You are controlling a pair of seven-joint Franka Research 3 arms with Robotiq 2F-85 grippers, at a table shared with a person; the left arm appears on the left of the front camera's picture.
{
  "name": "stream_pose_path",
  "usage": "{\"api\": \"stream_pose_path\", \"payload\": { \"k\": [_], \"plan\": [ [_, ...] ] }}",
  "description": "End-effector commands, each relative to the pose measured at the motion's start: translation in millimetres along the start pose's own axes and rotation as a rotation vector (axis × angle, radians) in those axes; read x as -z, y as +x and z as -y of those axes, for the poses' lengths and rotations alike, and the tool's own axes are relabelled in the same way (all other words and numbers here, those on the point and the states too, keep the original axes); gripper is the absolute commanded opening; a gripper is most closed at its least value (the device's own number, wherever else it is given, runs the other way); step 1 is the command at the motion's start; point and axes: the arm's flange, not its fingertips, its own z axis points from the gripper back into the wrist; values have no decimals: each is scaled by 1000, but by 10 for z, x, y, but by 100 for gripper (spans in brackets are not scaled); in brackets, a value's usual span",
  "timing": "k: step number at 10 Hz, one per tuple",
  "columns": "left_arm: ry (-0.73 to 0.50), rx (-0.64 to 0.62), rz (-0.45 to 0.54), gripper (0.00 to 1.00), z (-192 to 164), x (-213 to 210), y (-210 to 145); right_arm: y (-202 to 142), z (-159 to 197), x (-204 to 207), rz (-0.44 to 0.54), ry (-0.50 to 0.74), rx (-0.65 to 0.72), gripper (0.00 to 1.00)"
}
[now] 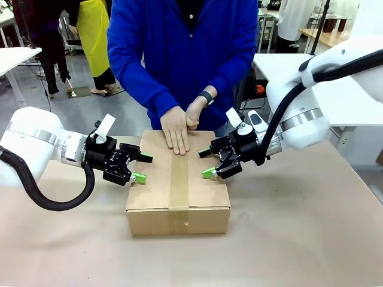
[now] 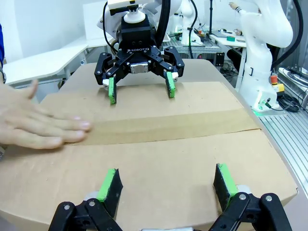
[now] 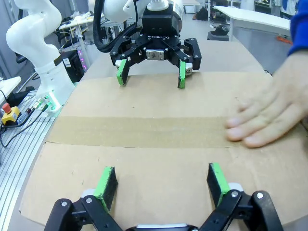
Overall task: Pack the gift set into the box.
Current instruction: Press and hold the closed box until the human finishes sealing it.
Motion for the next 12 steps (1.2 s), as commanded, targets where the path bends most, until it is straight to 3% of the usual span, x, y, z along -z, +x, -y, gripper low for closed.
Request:
{"api": "stream_pose_path", "payload": {
  "k": [1, 8, 10, 12],
  "plan": [
    [8, 14, 1, 100, 20, 12, -33, -11, -15, 39, 3, -8, -17, 100],
    [-1, 1, 1, 100, 0, 0, 5, 4, -1, -1, 1, 0, -1, 100],
    [-49, -3, 149, 100, 240, -339, 131, 87, -100, -237, 158, 65, 52, 100],
    [-92, 137, 377, 100, 744, -826, 247, 87, -395, -844, 475, 58, -9, 100]
  ]
}}
